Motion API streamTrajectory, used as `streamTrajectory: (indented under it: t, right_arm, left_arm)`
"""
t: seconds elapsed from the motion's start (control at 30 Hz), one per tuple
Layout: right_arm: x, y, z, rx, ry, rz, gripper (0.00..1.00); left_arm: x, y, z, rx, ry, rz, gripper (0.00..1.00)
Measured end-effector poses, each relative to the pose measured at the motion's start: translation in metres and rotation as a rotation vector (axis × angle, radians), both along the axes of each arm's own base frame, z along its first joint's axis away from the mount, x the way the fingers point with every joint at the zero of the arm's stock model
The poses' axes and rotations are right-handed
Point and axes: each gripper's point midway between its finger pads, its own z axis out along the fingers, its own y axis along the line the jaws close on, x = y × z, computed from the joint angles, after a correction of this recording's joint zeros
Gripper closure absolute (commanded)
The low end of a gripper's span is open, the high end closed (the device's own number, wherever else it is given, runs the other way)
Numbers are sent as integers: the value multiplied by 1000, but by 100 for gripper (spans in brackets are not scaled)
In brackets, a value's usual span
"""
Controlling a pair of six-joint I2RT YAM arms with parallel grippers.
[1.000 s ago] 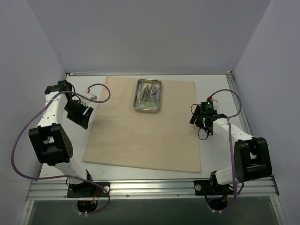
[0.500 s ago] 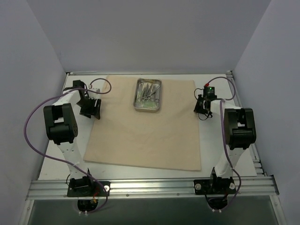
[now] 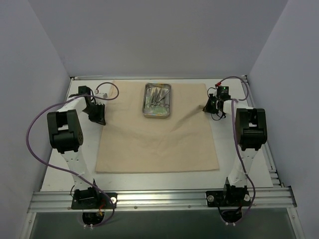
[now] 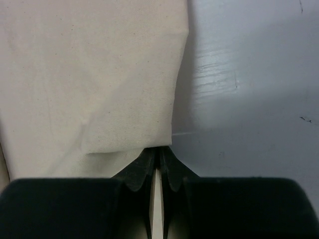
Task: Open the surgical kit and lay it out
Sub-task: Smooth out the surgical kit at the center of the board, then move the container from the surgical kit.
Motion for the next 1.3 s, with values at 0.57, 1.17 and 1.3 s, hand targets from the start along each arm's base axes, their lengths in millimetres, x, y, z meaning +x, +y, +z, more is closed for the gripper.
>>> streamTrajectory:
  t: [0.57, 1.17, 1.3]
  right_arm:
    - [-63, -26, 4, -59, 69, -56, 68]
    - [12, 151, 148, -142, -267, 210, 54]
    - [39, 175, 124, -177, -247, 214, 54]
  left_arm:
    - [-29, -14, -2, -48, 8, -35, 91]
    - [-43, 8, 30, 32, 6, -11, 44]
    - [-39, 8, 35, 28, -13, -10, 44]
